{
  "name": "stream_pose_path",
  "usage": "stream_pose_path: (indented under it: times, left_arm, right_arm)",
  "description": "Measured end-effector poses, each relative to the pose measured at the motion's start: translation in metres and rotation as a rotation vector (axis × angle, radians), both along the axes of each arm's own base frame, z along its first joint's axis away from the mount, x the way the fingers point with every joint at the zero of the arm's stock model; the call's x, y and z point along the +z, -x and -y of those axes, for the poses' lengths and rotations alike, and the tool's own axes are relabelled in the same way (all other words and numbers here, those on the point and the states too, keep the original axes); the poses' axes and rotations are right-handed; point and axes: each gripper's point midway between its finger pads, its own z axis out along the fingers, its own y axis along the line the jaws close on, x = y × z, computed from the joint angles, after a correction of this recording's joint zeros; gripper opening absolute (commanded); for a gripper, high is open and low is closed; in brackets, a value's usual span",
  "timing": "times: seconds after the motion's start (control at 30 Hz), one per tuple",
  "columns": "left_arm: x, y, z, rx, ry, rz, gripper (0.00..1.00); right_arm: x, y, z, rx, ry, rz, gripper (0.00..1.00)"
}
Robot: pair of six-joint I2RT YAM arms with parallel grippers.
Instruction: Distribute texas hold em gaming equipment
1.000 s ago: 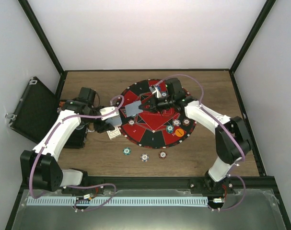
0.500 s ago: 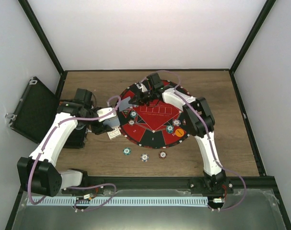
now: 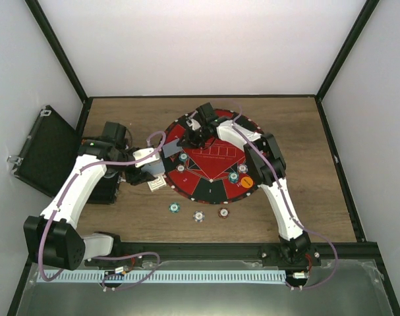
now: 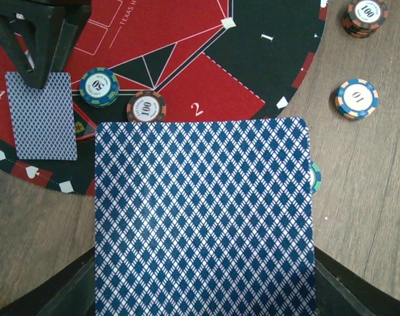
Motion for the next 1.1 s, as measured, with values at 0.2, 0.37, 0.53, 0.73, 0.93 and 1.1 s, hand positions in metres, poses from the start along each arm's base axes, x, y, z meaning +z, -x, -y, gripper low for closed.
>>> stream_pose_path:
  times: [0.2, 0.37, 0.53, 0.73, 0.93, 1.1]
  left_arm:
    - [0.000, 0.001, 0.000, -0.001, 0.003, -0.003, 0.04]
    - [0.000, 0.000, 0.001, -0.003, 0.006, -0.007, 0.04]
    - [-0.003, -0.001, 0.002, -0.006, 0.004, -0.018, 0.04]
    - [-0.005, -0.004, 0.004, -0.011, 0.009, -0.021, 0.04]
    - [-0.005, -0.005, 0.012, -0.039, 0.005, -0.001, 0.04]
    - [-0.004, -0.005, 0.017, -0.052, 0.002, 0.011, 0.04]
  right_arm:
    - [-0.006, 0.002, 0.013, -0.008, 0.091, 0.026, 0.41]
    - [0.029, 0.006, 0.026, -0.034, 0.117, 0.094, 0.49]
    - [0.089, 0.031, 0.037, -0.048, 0.064, 0.189, 0.69]
    - [0.133, 0.097, 0.029, 0.018, -0.087, 0.217, 0.83]
    - [0.122, 0.157, 0.015, 0.125, -0.209, 0.111, 0.83]
    - [0.124, 0.173, 0.005, 0.161, -0.257, 0.077, 0.83]
